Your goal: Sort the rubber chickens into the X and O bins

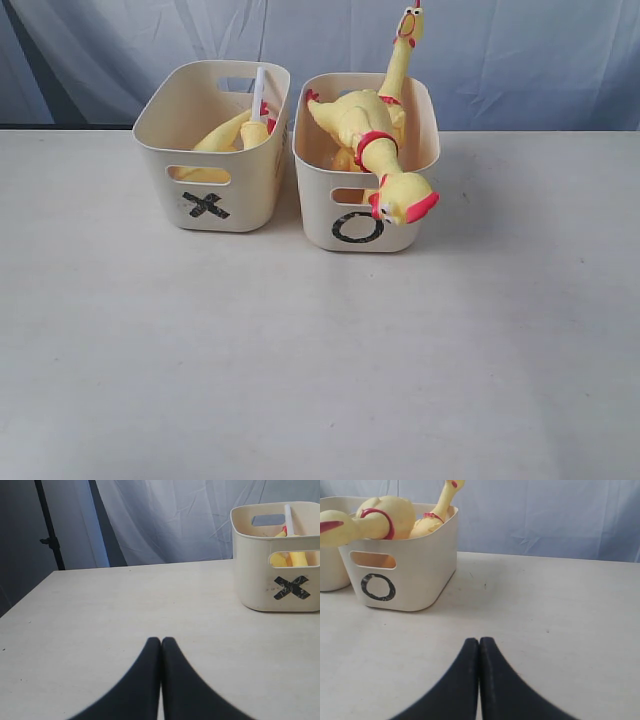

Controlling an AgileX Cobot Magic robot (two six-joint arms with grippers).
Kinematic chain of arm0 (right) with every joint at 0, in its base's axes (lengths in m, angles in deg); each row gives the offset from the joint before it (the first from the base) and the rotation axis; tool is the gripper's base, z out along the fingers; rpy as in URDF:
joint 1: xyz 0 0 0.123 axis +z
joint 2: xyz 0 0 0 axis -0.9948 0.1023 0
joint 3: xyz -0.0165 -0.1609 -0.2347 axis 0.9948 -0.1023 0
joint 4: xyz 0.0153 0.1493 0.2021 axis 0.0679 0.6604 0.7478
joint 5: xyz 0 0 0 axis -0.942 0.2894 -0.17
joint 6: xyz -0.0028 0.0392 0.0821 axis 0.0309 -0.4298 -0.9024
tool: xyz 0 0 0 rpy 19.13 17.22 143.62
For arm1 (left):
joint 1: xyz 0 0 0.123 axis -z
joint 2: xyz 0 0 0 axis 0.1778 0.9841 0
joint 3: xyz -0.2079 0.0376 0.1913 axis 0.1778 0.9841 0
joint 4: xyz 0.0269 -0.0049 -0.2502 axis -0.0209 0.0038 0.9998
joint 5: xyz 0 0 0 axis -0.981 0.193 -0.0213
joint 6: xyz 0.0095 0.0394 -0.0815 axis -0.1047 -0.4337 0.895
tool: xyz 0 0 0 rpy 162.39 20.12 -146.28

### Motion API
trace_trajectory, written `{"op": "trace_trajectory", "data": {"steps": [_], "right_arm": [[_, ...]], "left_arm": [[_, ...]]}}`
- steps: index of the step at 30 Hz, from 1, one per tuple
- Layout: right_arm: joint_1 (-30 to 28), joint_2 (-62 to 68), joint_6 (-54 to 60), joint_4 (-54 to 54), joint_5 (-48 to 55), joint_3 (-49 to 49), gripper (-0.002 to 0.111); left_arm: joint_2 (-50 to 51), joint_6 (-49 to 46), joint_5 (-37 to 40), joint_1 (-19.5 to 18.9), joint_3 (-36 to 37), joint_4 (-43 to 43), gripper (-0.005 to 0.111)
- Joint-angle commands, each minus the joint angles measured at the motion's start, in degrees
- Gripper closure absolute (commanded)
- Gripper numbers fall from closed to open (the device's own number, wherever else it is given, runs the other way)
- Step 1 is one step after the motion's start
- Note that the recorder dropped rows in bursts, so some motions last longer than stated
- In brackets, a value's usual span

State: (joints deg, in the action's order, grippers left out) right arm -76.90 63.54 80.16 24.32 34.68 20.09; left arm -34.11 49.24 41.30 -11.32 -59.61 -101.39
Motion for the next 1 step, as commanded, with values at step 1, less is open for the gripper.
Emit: {"op": "trace_trajectory", "data": {"steps": [1], "right_arm": [[0.2,-0.3,0.1,0.2,-0.3,-0.3,0.108]], "left_arm": [[-0.3,0.0,-0.6,0.0,0.2,0.5,0.107]]}}
